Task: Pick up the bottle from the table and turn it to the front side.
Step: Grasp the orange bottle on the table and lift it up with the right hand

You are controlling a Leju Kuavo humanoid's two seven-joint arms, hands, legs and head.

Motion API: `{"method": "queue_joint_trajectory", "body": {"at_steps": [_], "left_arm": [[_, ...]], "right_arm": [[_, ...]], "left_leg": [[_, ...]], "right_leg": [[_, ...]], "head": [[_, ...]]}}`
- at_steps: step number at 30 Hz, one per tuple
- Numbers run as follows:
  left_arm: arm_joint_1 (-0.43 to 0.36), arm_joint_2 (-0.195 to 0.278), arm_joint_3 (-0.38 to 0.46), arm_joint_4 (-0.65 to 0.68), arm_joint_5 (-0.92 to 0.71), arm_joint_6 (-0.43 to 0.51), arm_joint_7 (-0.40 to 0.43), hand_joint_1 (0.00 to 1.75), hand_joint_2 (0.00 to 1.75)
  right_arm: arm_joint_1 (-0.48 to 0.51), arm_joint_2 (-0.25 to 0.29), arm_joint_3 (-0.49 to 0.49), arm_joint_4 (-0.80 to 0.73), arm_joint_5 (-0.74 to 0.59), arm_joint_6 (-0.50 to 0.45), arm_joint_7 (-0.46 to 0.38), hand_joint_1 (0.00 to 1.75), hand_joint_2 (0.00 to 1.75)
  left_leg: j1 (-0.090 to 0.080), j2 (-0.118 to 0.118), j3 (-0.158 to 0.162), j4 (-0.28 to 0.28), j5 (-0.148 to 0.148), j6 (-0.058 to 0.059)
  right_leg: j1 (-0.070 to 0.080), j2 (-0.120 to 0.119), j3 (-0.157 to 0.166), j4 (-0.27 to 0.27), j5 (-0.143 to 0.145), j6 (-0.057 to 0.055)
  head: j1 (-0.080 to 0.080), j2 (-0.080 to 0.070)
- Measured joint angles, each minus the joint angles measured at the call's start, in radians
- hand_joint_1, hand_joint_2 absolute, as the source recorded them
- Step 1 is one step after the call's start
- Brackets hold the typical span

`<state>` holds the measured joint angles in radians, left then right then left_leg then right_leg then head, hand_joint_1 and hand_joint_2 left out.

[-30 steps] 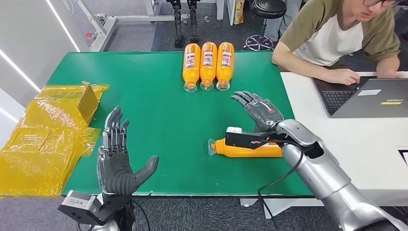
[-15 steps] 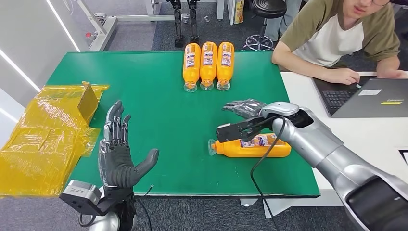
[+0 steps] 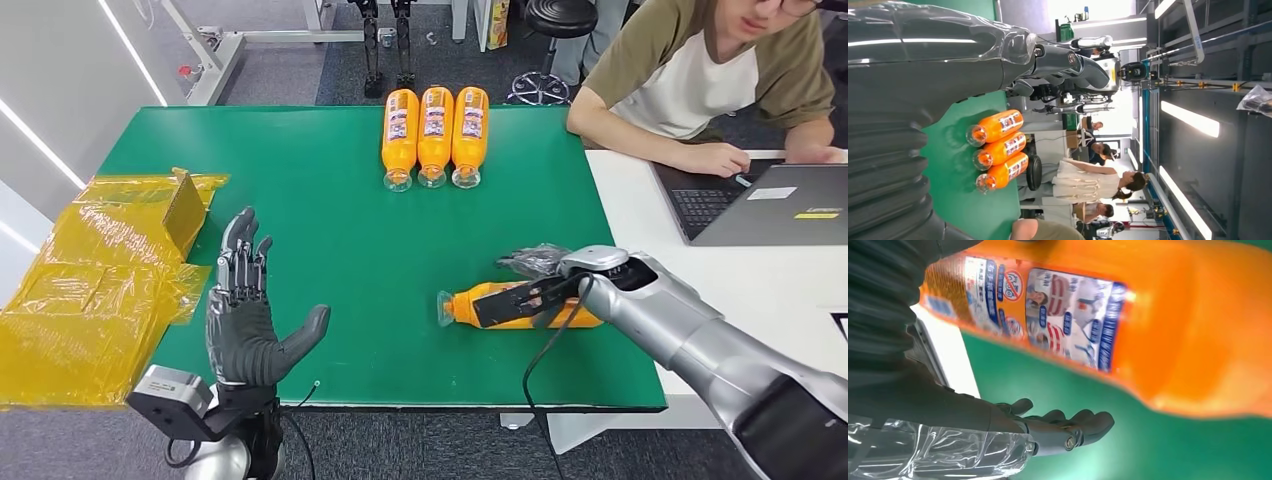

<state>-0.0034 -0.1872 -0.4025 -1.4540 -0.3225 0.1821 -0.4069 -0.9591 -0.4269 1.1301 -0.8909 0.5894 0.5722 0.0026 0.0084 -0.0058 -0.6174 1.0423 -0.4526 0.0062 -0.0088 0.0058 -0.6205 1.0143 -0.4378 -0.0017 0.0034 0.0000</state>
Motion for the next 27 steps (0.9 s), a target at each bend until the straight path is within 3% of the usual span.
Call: {"method": "queue_joint_trajectory", "body": {"at_steps": [7, 15, 19, 27], "left_arm": [[-0.005, 0.0, 0.0, 0.017, 0.021, 0.034, 0.009, 0.0, 1.75], [0.006, 0.0, 0.0, 0.02, 0.034, 0.065, 0.006, 0.0, 1.75], [0.017, 0.0, 0.0, 0.02, 0.035, 0.078, -0.002, 0.0, 1.75], [0.029, 0.004, 0.0, 0.02, 0.036, 0.092, -0.011, 0.0, 1.75]], "right_arm": [[0.041, -0.112, 0.028, -0.046, 0.001, -0.021, 0.045, 0.0, 1.75], [0.044, -0.157, 0.052, -0.06, 0.02, -0.025, 0.05, 0.0, 1.75], [0.053, -0.171, 0.06, -0.06, 0.045, -0.051, 0.052, 1.72, 1.75], [0.053, -0.175, 0.061, -0.053, 0.06, -0.081, 0.006, 1.75, 1.75]], "left_leg": [[0.0, 0.0, 0.0, 0.0, 0.0, 0.0], [0.0, 0.001, 0.0, 0.0, 0.0, 0.0], [0.0, 0.001, 0.0, 0.0, 0.0, 0.0], [0.0, 0.001, 0.0, 0.0, 0.0, 0.001]], "right_leg": [[0.0, 0.001, 0.0, 0.0, 0.0, 0.0], [0.0, 0.001, 0.0, 0.0, 0.0, 0.0], [0.0, 0.001, 0.0, 0.0, 0.0, 0.0], [0.0, 0.001, 0.0, 0.0, 0.0, 0.0]], "head": [[0.0, 0.0], [0.0, 0.0], [0.0, 0.0], [0.0, 0.0]]}}
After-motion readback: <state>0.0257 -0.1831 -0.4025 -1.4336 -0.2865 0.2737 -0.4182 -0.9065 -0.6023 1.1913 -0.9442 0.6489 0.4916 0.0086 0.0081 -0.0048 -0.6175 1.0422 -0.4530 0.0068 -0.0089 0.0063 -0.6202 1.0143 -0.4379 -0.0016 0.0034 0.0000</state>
